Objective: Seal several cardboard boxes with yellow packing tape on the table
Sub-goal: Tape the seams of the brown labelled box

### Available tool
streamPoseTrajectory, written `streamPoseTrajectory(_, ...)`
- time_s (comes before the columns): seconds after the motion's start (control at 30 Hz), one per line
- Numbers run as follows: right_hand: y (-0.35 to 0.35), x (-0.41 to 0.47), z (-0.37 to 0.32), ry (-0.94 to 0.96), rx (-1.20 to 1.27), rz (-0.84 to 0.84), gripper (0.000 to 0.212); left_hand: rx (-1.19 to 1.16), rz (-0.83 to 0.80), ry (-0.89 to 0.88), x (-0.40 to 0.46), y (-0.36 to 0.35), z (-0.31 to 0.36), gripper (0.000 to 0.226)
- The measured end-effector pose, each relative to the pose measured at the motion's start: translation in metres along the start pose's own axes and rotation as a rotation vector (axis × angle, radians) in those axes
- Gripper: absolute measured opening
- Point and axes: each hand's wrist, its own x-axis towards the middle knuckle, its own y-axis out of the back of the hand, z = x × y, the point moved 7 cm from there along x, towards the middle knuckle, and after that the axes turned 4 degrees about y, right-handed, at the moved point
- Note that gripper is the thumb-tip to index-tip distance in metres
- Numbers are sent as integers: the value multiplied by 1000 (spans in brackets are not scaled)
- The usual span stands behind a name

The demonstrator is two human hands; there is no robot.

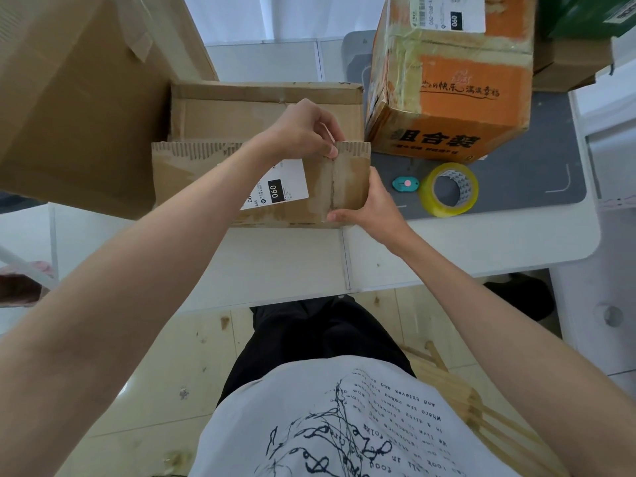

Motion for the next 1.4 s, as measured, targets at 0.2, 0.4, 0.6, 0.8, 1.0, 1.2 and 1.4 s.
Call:
streamPoseTrajectory(0.2, -3, 2, 3, -11, -42, 63, 109, 17, 13, 27, -3, -2, 3, 16)
streamPoseTrajectory(0.4, -7, 2, -3, -23, -31, 103, 107, 47, -1, 30, -4, -2, 4, 20)
streamPoseTrajectory(0.6, 6, 8, -8, -55, 195, 33, 57, 45, -90, 2, -8, 1, 5, 22)
streamPoseTrajectory(0.8, 8, 15, -13, -65, 220, -75, 42, 128, -59, -22, -6, 1, 5, 24)
streamPoseTrajectory(1.0, 19, 30, -27, -31, 354, 49, 26, 114, 36, -5, 2, 4, 2, 23)
streamPoseTrajectory(1.2, 26, 33, -25, -13, 337, -43, 38, 60, -31, -52, -4, 4, 5, 25)
streamPoseTrajectory(1.4, 94, 30, 22, -88, 77, 576, 24, 66, 56, -107, -3, -1, 5, 15)
